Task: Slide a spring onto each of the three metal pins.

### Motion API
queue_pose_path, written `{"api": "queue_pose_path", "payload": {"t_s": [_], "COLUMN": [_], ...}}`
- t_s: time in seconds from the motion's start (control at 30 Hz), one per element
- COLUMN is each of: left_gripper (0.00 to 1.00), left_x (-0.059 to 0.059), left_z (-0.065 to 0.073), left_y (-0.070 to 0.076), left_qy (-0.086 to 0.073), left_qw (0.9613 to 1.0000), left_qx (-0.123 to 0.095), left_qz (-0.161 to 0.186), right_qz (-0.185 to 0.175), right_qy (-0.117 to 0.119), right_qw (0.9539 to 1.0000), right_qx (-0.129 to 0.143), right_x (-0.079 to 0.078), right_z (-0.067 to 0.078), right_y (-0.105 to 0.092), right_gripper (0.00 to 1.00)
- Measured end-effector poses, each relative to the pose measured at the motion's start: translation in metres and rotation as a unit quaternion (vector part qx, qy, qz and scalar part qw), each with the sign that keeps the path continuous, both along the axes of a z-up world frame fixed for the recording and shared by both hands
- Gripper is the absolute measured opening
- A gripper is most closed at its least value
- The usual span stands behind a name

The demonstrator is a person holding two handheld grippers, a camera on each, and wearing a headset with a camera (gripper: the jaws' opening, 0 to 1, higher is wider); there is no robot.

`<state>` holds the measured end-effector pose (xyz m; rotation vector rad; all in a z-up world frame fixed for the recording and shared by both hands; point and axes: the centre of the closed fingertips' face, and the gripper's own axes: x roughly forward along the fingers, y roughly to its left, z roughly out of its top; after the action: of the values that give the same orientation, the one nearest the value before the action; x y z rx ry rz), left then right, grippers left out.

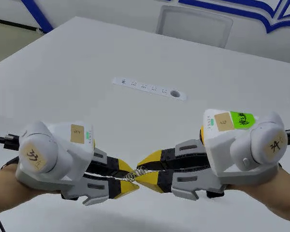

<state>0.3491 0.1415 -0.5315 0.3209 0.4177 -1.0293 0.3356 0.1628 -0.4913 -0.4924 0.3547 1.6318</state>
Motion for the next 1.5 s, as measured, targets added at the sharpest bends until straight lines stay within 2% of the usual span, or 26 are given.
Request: {"api": "queue_pose_path", "payload": {"t_s": [0.3, 0.47, 0.53, 0.6, 0.67, 0.73, 0.87, 1.0, 1.2, 1.33, 1.43, 1.5], "left_gripper": [0.1, 0.1, 0.11, 0.12, 0.14, 0.21, 0.3, 0.35, 0.46, 0.52, 0.54, 0.56], "left_x": [0.0, 0.003, 0.004, 0.006, 0.008, 0.011, 0.011, 0.012, 0.017, 0.021, 0.021, 0.02], "left_z": [-0.003, -0.005, -0.005, -0.004, -0.006, -0.005, -0.002, -0.003, 0.0, 0.004, 0.004, 0.005], "left_y": [-0.002, 0.0, 0.002, 0.004, 0.01, 0.015, 0.023, 0.031, 0.036, 0.038, 0.038, 0.037], "left_qy": [0.002, 0.002, 0.003, 0.012, 0.014, 0.003, 0.009, 0.008, -0.006, -0.011, -0.004, 0.004], "left_qw": [1.0, 1.0, 0.9998, 0.9992, 0.9988, 0.9984, 0.997, 0.9965, 0.9956, 0.9948, 0.9948, 0.9941], "left_qx": [-0.002, -0.004, -0.01, -0.025, -0.022, -0.022, -0.037, -0.033, -0.029, -0.034, -0.035, -0.048], "left_qz": [0.0, 0.009, 0.016, 0.031, 0.04, 0.052, 0.067, 0.076, 0.088, 0.095, 0.096, 0.097], "right_qz": [0.001, -0.001, -0.004, -0.006, -0.009, -0.011, -0.017, -0.032, -0.064, -0.092, -0.1, -0.107], "right_qy": [0.014, 0.005, 0.004, 0.005, 0.004, 0.005, -0.003, -0.014, -0.038, -0.039, -0.043, -0.036], "right_qw": [0.9999, 1.0, 1.0, 1.0, 1.0, 0.9999, 0.9998, 0.9994, 0.997, 0.9941, 0.9926, 0.992], "right_qx": [0.007, 0.0, -0.002, -0.002, 0.0, 0.003, 0.003, 0.002, -0.021, -0.04, -0.053, -0.057], "right_x": [-0.001, 0.001, 0.002, 0.004, 0.005, 0.007, 0.014, 0.03, 0.064, 0.086, 0.096, 0.101], "right_z": [0.001, -0.001, -0.001, 0.0, 0.002, 0.004, 0.009, 0.014, 0.009, -0.005, -0.015, -0.022], "right_y": [0.007, 0.007, 0.007, 0.008, 0.01, 0.011, 0.012, 0.008, -0.002, -0.007, -0.008, -0.007], "right_gripper": [0.1, 0.1, 0.1, 0.1, 0.1, 0.1, 0.1, 0.11, 0.1, 0.1, 0.11, 0.11]}}
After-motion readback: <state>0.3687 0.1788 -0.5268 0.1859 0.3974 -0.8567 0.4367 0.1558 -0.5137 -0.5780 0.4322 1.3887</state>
